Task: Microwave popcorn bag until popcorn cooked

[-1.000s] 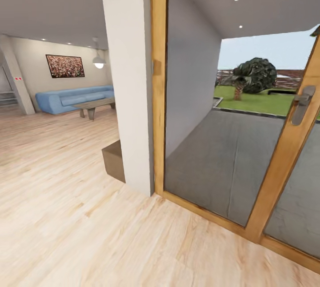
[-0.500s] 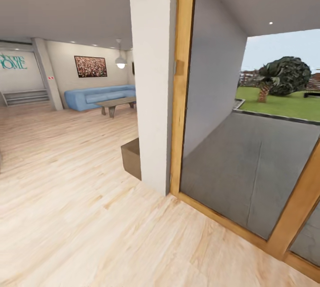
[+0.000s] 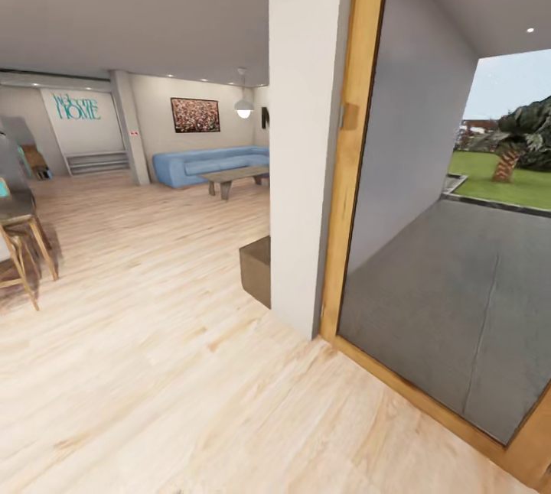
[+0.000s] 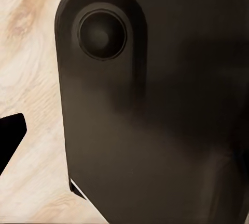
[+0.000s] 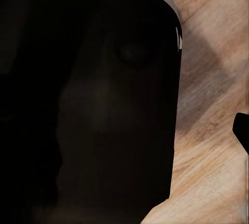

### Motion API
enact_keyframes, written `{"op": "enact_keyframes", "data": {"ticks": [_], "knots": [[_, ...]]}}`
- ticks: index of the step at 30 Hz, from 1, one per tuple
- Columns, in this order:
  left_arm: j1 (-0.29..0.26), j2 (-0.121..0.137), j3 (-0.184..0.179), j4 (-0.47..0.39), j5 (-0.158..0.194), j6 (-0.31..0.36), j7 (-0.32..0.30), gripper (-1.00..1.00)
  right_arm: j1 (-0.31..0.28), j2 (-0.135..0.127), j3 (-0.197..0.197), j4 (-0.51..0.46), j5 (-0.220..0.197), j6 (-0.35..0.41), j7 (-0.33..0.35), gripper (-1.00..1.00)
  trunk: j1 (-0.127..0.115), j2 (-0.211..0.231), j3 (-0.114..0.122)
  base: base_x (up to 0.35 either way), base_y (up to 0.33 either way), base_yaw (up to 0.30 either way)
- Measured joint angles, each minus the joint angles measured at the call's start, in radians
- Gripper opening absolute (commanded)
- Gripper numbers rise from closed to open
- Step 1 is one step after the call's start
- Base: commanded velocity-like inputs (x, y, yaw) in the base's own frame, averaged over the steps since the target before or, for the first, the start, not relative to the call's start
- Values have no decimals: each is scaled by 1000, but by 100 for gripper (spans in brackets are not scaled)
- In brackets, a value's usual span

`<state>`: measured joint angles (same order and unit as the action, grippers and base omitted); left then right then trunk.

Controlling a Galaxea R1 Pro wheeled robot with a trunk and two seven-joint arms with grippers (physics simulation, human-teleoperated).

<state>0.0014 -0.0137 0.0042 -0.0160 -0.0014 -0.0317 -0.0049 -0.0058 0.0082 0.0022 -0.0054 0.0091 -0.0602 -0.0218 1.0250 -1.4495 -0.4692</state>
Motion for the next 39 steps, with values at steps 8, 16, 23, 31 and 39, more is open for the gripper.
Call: {"op": "enact_keyframes", "data": {"ticks": [8,16,23,31,39], "knots": [[0,0,-1,0,-1,0,0,100,0,10,-1,1,-2,0,-25,100,0,0,0,0,0,282],[0,0,-4,-3,-5,-20,2,100,0,11,3,2,-5,2,-29,100,0,0,0,0,0,282],[0,-6,-1,-5,0,-23,2,100,0,12,-3,2,1,-3,-28,100,0,0,0,0,0,276],[0,-9,5,0,4,-22,2,100,0,11,-7,2,-6,-4,-30,100,0,0,0,0,0,274],[0,-9,6,0,5,-22,2,100,0,10,-8,2,-10,-4,-29,100,0,0,0,0,0,274]]}}
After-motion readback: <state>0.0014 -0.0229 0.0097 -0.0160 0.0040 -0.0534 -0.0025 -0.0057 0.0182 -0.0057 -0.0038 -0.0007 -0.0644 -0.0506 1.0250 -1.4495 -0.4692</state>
